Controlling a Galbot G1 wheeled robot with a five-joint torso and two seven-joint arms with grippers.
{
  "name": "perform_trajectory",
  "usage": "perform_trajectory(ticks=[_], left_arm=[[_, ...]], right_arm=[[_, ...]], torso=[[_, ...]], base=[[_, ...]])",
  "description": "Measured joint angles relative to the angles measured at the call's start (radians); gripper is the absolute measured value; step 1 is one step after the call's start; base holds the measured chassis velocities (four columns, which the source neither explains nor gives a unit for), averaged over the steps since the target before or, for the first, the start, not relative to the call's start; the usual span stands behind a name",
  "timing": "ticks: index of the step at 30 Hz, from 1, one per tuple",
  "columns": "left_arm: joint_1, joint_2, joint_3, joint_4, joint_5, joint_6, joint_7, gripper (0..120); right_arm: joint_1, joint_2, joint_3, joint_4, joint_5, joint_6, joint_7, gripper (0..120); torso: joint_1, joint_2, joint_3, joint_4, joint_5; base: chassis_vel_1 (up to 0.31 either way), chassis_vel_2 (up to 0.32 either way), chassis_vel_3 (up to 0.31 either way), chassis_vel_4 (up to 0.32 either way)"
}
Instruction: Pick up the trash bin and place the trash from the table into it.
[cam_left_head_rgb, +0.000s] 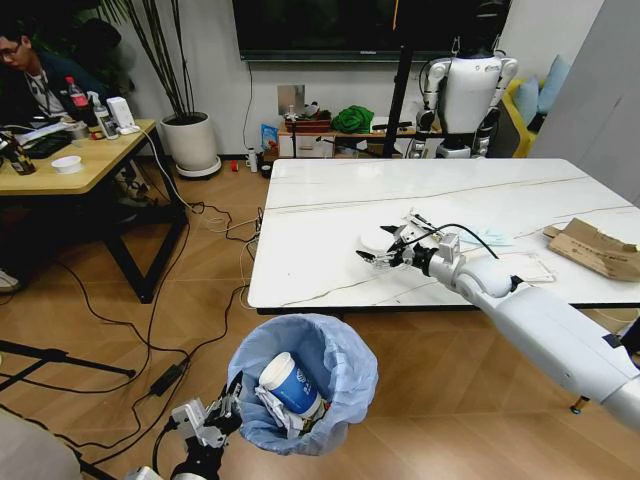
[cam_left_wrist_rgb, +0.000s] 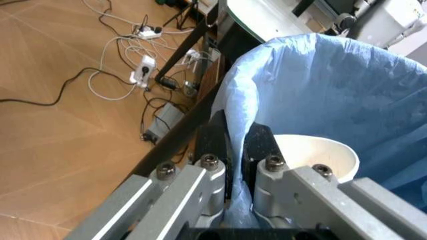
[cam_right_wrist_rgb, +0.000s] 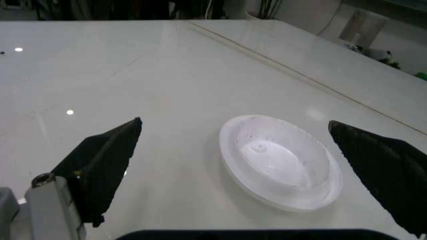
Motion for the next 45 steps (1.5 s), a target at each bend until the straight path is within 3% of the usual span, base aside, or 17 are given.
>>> perform_trajectory(ticks=[19,26,45], left_arm=[[-0.004,0.018,-0.008,-0.001,-0.029,-0.005,0.000,0],[-0.006,0.022,-0.009,0.002,-0.034,-0.005,-0.001,0],[-0.011,0.025,-0.009,0.009,-0.040,-0.007,-0.002,0]], right_arm=[[0.039,0.043,-0.059,-0.076,0.051,0.020,0.001,100],[0.043,0.041,-0.068,-0.073,0.155,-0.025,0.003,100],[0.030,0.017,-0.086,-0.069,0.157,-0.040,-0.004,100]], torso=[[0.000,0.000,0.000,0.0005,0.0001],[0.000,0.000,0.000,0.0006,0.0002],[0.000,0.000,0.000,0.0006,0.0001]], base=[[0.000,0.000,0.000,0.000],[0.000,0.000,0.000,0.000],[0.000,0.000,0.000,0.000]])
